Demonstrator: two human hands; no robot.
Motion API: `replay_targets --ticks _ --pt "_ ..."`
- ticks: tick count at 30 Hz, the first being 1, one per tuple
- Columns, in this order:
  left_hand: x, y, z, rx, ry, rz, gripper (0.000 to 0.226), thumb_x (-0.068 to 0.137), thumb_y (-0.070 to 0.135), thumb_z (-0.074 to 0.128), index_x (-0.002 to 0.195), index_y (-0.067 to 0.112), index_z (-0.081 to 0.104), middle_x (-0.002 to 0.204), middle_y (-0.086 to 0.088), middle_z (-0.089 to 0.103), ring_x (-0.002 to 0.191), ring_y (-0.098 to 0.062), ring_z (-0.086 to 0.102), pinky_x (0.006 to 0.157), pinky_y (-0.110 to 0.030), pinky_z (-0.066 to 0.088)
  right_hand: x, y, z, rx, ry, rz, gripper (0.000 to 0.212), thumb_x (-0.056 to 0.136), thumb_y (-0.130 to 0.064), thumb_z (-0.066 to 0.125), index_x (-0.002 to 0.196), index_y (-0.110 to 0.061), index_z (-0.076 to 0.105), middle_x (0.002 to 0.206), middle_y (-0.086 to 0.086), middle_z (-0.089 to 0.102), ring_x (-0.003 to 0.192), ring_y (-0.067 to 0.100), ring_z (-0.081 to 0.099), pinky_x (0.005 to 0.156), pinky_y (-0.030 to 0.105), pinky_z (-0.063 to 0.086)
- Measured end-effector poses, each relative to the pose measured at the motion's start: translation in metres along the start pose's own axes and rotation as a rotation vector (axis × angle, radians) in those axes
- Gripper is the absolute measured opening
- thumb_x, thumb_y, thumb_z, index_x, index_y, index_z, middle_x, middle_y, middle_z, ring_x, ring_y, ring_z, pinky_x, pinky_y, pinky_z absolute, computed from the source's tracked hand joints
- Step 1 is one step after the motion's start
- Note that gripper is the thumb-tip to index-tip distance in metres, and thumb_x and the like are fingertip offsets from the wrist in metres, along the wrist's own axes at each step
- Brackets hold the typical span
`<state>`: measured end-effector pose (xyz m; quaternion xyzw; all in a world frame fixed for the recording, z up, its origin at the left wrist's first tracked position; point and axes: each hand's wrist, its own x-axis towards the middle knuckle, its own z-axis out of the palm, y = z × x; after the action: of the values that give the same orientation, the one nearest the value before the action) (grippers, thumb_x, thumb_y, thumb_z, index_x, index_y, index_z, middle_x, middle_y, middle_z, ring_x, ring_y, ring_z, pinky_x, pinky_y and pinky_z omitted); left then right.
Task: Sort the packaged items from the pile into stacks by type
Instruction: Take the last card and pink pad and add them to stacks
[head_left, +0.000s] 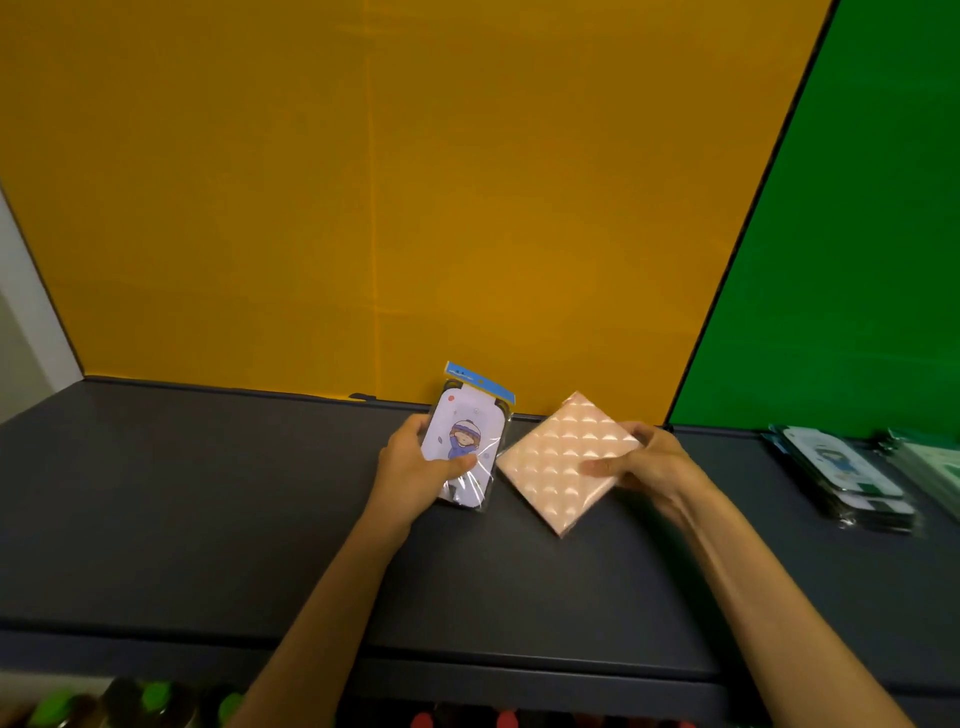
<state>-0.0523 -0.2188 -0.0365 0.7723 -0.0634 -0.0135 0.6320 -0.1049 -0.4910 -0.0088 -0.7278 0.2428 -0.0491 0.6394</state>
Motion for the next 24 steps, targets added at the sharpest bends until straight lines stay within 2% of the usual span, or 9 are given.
replay_targets --ticks 4,6,8,11,15,17,20,22,24 --pt "-0.002 0.01 0.002 -0.283 -0.091 -0.138 0.039 0.085 0.005 0.073 0.12 0.015 0.059 0.112 -0.005 0.072 0.089 -0.016 0.072 0.066 -0.031 0.061 -0.014 0.004 -0.002 0.327 0.05 0.044 0.067 0.055 0.01 0.085 0.116 -0.004 0.061 0.114 0.012 0.068 0.103 0.027 0.067 0.073 0.034 0.06" --pt "-0.004 0.014 0.001 -0.4 -0.131 -0.181 0.032 0.089 0.005 0.069 0.117 0.017 0.06 0.109 -0.007 0.073 0.089 -0.02 0.073 0.067 -0.037 0.062 -0.024 0.005 -0.008 0.524 0.049 0.11 0.055 0.066 0.009 0.079 0.117 -0.003 0.063 0.11 0.013 0.071 0.1 0.026 0.069 0.072 0.034 0.063" --pt "-0.008 0.017 0.001 -0.458 -0.166 -0.186 0.025 0.092 0.005 0.065 0.111 0.02 0.061 0.11 -0.008 0.072 0.091 -0.024 0.073 0.067 -0.041 0.062 -0.036 0.006 -0.017 0.638 0.041 0.163 0.043 0.076 0.002 0.076 0.117 -0.005 0.064 0.11 0.015 0.072 0.101 0.028 0.069 0.078 0.04 0.062" --pt "-0.016 0.023 0.009 -0.496 -0.217 -0.17 0.024 0.092 0.007 0.065 0.11 0.024 0.06 0.112 -0.007 0.071 0.094 -0.025 0.072 0.067 -0.045 0.062 -0.053 0.008 -0.034 0.66 0.011 0.186 0.028 0.086 -0.014 0.073 0.112 -0.008 0.065 0.106 0.016 0.075 0.099 0.031 0.07 0.084 0.052 0.057" --pt "-0.031 0.033 0.039 -0.489 -0.286 -0.157 0.031 0.092 0.011 0.065 0.119 0.024 0.057 0.117 -0.006 0.069 0.097 -0.027 0.072 0.07 -0.05 0.062 -0.073 0.013 -0.062 0.661 0.055 0.183 0.022 0.095 -0.024 0.063 0.108 -0.006 0.063 0.088 0.016 0.076 0.088 0.03 0.069 0.062 0.05 0.06" --pt "-0.041 0.039 0.061 -0.468 -0.333 -0.148 0.036 0.093 0.012 0.065 0.125 0.023 0.055 0.117 -0.006 0.069 0.096 -0.026 0.072 0.07 -0.049 0.062 -0.085 0.017 -0.081 0.637 0.032 0.189 0.029 0.089 -0.018 0.067 0.112 -0.001 0.062 0.096 0.018 0.074 0.086 0.03 0.072 0.063 0.045 0.061" --pt "-0.057 0.048 0.096 -0.442 -0.392 -0.129 0.037 0.093 0.012 0.065 0.128 0.021 0.055 0.117 -0.006 0.07 0.095 -0.024 0.073 0.068 -0.046 0.062 -0.107 0.027 -0.116 0.708 0.004 0.165 0.036 0.073 0.007 0.064 0.109 0.008 0.061 0.093 0.021 0.074 0.075 0.028 0.075 0.068 0.036 0.062" --pt "-0.069 0.055 0.121 -0.435 -0.412 -0.127 0.033 0.095 0.014 0.063 0.127 0.018 0.056 0.114 -0.008 0.071 0.093 -0.024 0.073 0.067 -0.044 0.062 -0.121 0.037 -0.142 0.732 0.012 0.116 0.037 0.07 0.01 0.062 0.107 0.006 0.062 0.092 0.019 0.075 0.075 0.027 0.075 0.065 0.034 0.063" --pt "-0.082 0.062 0.147 -0.432 -0.418 -0.139 0.027 0.097 0.016 0.059 0.124 0.014 0.057 0.108 -0.01 0.073 0.087 -0.022 0.073 0.068 -0.044 0.062 -0.134 0.047 -0.169 0.705 0.046 0.066 0.032 0.076 0.008 0.061 0.107 0.002 0.064 0.09 0.014 0.076 0.075 0.023 0.075 0.061 0.03 0.061"
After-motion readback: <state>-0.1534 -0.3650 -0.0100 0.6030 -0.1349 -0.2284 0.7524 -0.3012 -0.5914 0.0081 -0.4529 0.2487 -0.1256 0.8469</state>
